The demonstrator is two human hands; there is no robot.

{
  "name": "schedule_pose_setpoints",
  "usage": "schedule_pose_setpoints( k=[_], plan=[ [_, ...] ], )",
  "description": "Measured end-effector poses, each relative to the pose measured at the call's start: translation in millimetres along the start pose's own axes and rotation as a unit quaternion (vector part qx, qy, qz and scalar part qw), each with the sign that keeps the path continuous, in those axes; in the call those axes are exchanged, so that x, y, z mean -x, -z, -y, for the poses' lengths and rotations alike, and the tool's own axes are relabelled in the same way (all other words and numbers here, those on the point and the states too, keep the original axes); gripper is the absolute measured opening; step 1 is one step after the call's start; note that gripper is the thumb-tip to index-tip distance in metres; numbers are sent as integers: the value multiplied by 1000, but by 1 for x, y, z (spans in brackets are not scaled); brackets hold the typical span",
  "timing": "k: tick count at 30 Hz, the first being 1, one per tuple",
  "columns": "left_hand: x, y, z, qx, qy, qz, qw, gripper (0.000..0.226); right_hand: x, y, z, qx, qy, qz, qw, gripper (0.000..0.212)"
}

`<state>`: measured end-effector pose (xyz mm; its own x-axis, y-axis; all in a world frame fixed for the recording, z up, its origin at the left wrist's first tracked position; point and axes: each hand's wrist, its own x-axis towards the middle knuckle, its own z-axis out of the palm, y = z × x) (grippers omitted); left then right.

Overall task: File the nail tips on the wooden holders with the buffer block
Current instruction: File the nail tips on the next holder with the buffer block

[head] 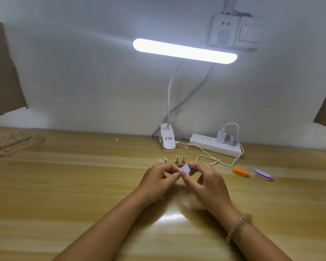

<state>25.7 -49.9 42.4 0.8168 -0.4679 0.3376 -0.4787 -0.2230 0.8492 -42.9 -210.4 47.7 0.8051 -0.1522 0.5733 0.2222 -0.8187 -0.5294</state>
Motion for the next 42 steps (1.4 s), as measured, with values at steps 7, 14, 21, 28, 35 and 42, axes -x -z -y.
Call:
schedule_pose_setpoints(
  k=[7,14,21,28,35,42],
  plan=[
    [-1,1,1,16,2,-6,1000,18,2,-2,0,12,32,0,999,30],
    [0,0,1,13,12,-3,1000,17,4,-4,1,40,58,-5,998,27],
    [-1,-1,2,13,-6,-1,1000,11,-1,-1,-7,36,-14,-3,999,25],
    [0,-2,3,5,-20,17,1000,9,-3,2,-6,-32,-28,-10,999,13],
    [0,0,2,12,-21,13,1000,22,3,0,1,-13,35,12,999,28],
    [0,-1,2,-21,-25,26,999,21,0,0,-3,-38,27,10,999,27]
  ],
)
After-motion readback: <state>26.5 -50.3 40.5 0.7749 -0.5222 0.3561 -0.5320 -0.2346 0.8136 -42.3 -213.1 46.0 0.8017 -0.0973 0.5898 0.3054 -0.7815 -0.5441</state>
